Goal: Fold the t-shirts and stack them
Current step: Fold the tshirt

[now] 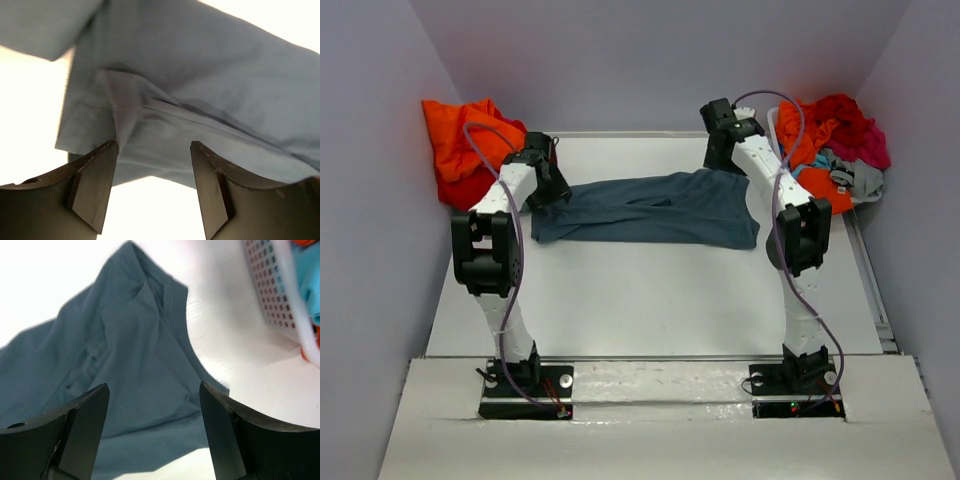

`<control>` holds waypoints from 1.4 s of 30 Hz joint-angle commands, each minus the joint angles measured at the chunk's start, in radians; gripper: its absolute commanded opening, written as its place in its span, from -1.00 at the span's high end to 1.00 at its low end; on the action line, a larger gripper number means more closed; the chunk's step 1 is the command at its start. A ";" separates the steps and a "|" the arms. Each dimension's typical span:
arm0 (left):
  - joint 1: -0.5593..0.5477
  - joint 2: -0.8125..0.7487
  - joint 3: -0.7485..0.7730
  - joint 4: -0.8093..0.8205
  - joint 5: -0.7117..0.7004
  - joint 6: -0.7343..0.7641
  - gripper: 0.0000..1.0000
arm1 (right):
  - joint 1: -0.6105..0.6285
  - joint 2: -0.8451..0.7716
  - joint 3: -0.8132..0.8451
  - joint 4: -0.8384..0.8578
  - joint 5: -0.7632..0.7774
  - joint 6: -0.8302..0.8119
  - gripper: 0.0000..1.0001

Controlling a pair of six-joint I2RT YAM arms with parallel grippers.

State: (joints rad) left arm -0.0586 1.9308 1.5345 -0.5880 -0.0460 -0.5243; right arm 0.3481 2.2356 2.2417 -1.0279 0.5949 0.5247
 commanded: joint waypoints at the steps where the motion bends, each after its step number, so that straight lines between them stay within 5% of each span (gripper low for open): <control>1: -0.075 -0.059 0.075 -0.073 -0.048 0.076 -0.42 | -0.003 -0.073 -0.082 -0.087 -0.113 0.044 -0.55; 14: -0.139 -0.151 -0.040 -0.088 -0.052 0.098 -0.42 | -0.003 -0.295 -0.519 -0.018 -0.302 0.077 -0.49; 30: -0.150 -0.043 -0.007 -0.070 -0.038 0.106 -0.41 | -0.003 -0.283 -0.613 0.069 -0.455 0.063 -0.46; 42: -0.150 0.092 0.093 -0.067 -0.055 0.099 -0.41 | -0.003 -0.151 -0.493 0.118 -0.543 0.043 -0.45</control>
State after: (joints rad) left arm -0.2058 2.0155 1.5787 -0.6537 -0.0841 -0.4271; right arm 0.3481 2.0682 1.7107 -0.9581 0.1108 0.5823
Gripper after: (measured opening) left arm 0.709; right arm 0.729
